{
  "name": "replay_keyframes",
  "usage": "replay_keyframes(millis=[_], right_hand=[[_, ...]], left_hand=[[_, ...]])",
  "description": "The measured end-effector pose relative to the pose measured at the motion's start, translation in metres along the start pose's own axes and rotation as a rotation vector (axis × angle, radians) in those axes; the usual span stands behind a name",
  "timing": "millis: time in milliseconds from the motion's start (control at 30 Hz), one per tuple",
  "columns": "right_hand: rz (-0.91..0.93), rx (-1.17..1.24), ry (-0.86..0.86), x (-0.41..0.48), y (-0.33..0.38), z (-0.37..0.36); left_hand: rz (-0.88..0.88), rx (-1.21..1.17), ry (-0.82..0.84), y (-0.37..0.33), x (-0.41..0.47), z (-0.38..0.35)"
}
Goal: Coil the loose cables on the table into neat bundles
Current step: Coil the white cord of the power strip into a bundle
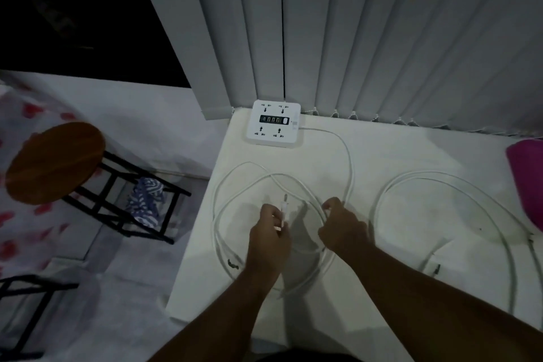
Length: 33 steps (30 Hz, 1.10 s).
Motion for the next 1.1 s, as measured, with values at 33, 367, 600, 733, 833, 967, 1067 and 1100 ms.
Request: replay_keyframes(millis=[33, 367, 600, 733, 833, 967, 1067, 1100], right_hand=[[-0.038, 0.047, 0.010, 0.000, 0.000, -0.003], [-0.316, 0.281, -0.164, -0.018, 0.010, -0.017], [-0.144, 0.894, -0.198, -0.036, 0.070, 0.000], [-0.041, 0.810, -0.252, -0.046, 0.078, 0.017], [0.064, 0.741, -0.248, -0.052, 0.078, 0.026], [0.168, 0.689, -0.321, -0.054, 0.068, 0.038], [0.243, 0.473, -0.431, -0.054, 0.064, 0.045], [0.285, 0.407, -0.483, -0.056, 0.066, 0.048]], left_hand=[[0.002, -0.048, 0.039, 0.002, 0.006, 0.002], [-0.204, -0.029, 0.259, 0.000, 0.038, 0.029], [-0.671, 0.214, 0.145, -0.038, 0.033, 0.045], [-0.776, 0.341, 0.068, -0.062, 0.038, 0.051], [-0.764, 0.453, 0.163, -0.070, 0.042, 0.046], [-0.724, 0.439, 0.278, -0.081, 0.042, 0.047], [-0.701, 0.424, 0.382, -0.084, 0.041, 0.045], [-0.699, 0.437, 0.390, -0.084, 0.041, 0.044]])
Point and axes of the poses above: each hand's wrist, its own x-axis towards the middle knuckle, its own z-axis out of the back of the hand, y = z × x, the point moved 5 cm from there along x, towards the middle knuckle, and after that the axes turned 12 degrees about z, right-handed, at the moved point
